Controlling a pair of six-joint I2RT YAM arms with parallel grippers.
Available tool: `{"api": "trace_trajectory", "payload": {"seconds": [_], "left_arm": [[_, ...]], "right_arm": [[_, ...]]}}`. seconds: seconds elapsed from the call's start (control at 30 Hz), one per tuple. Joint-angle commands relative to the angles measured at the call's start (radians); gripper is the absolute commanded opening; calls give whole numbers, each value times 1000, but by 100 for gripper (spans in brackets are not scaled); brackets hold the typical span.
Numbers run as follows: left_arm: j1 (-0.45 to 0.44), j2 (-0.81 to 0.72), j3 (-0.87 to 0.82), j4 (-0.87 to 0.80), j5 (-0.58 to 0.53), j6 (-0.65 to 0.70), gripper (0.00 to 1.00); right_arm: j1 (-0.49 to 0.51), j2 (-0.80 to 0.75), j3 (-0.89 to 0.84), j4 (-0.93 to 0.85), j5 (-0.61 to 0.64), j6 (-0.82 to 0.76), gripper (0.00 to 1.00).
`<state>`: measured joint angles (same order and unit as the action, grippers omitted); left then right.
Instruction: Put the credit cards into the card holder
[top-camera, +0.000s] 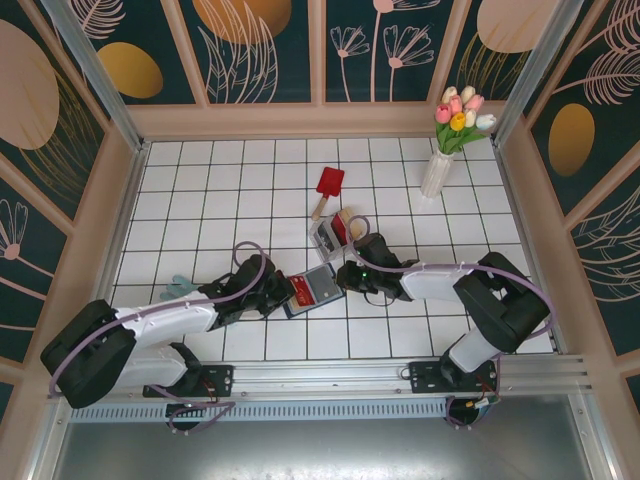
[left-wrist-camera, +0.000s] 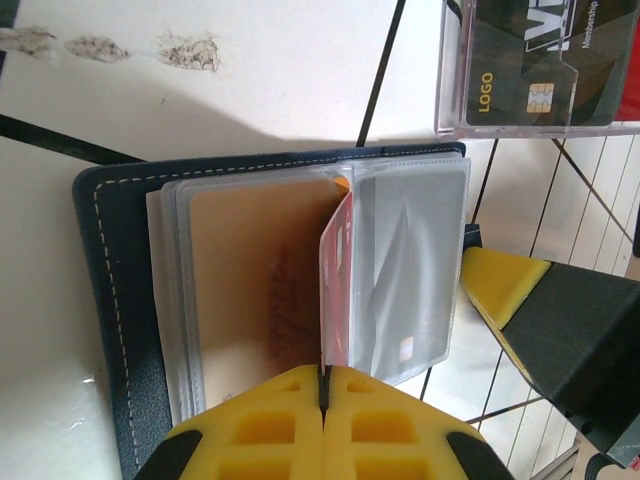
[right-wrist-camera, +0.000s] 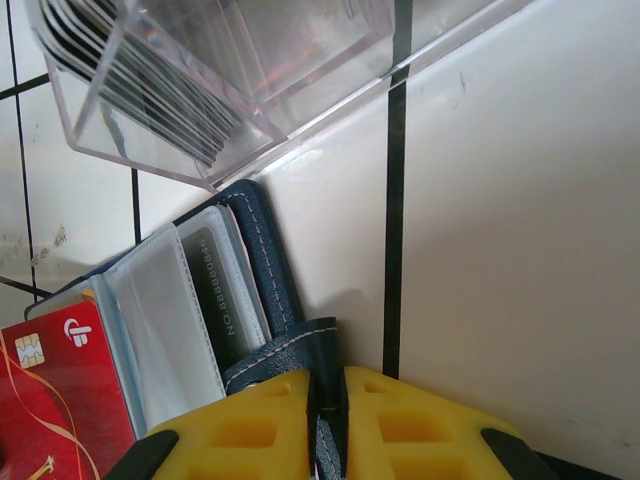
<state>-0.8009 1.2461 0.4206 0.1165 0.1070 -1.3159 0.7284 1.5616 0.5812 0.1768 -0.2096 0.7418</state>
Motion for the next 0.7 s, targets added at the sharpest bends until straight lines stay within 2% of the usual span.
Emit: {"api": "trace_trajectory", "payload": {"seconds": [0.0,0.3,0.67], "left_arm": [[-7,7,-4,9,-10,-23,0],[-7,105,16,108,52,-22,0],[-7,164,45,108,58,-7,0]], "right_arm": [[11,26,7,-31,8,8,15],[14,40,9,-29,-1,10,15],[21,49,14,-30,-2,10,15]]}}
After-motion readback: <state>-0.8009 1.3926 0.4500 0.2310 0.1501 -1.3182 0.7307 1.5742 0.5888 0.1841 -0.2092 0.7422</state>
